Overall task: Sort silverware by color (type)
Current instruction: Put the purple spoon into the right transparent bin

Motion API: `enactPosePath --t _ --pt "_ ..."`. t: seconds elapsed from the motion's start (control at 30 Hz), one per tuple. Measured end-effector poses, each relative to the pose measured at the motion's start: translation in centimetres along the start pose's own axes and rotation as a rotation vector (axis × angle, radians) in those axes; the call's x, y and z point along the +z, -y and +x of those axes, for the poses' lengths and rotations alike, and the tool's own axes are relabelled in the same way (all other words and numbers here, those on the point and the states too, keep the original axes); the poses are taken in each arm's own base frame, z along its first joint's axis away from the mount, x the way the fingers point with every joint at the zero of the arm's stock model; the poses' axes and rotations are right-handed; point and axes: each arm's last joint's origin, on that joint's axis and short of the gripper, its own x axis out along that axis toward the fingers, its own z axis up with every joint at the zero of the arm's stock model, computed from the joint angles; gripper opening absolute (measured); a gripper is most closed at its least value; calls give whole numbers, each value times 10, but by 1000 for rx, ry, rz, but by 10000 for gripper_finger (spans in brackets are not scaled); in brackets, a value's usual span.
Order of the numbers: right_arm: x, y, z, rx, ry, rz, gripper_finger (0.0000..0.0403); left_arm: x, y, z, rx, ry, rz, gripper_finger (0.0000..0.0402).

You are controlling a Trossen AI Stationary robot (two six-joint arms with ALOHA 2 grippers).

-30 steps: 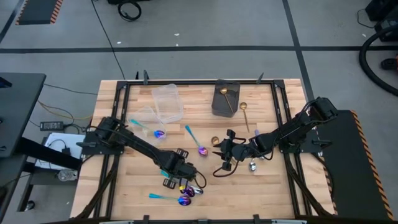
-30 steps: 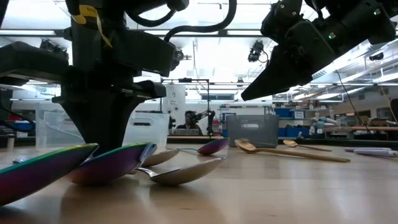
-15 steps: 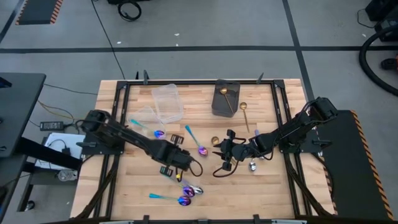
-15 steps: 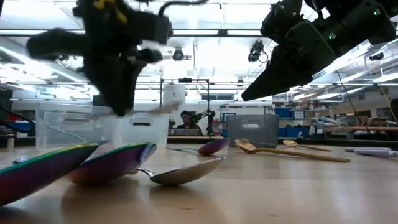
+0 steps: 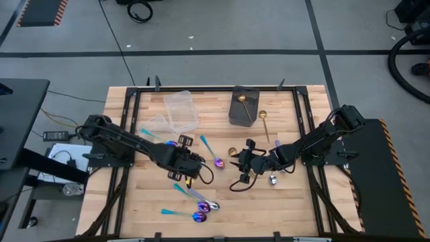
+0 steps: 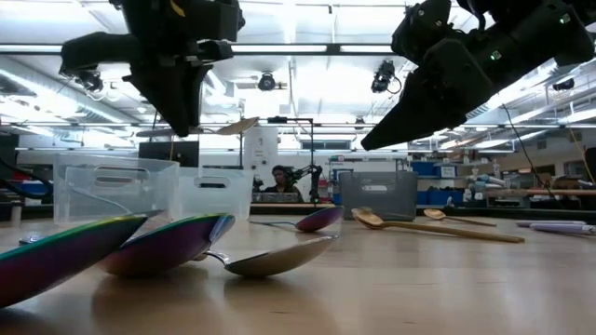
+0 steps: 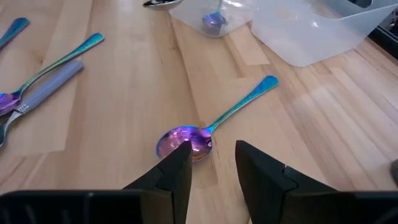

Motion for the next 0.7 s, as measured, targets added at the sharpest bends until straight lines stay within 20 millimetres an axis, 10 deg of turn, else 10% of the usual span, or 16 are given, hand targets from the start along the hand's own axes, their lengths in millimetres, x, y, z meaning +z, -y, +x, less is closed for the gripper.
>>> enactPosePath --t 0.7 --pt "-2 1 0 -10 -21 -7 133 -39 -18 -3 177 39 -77 50"
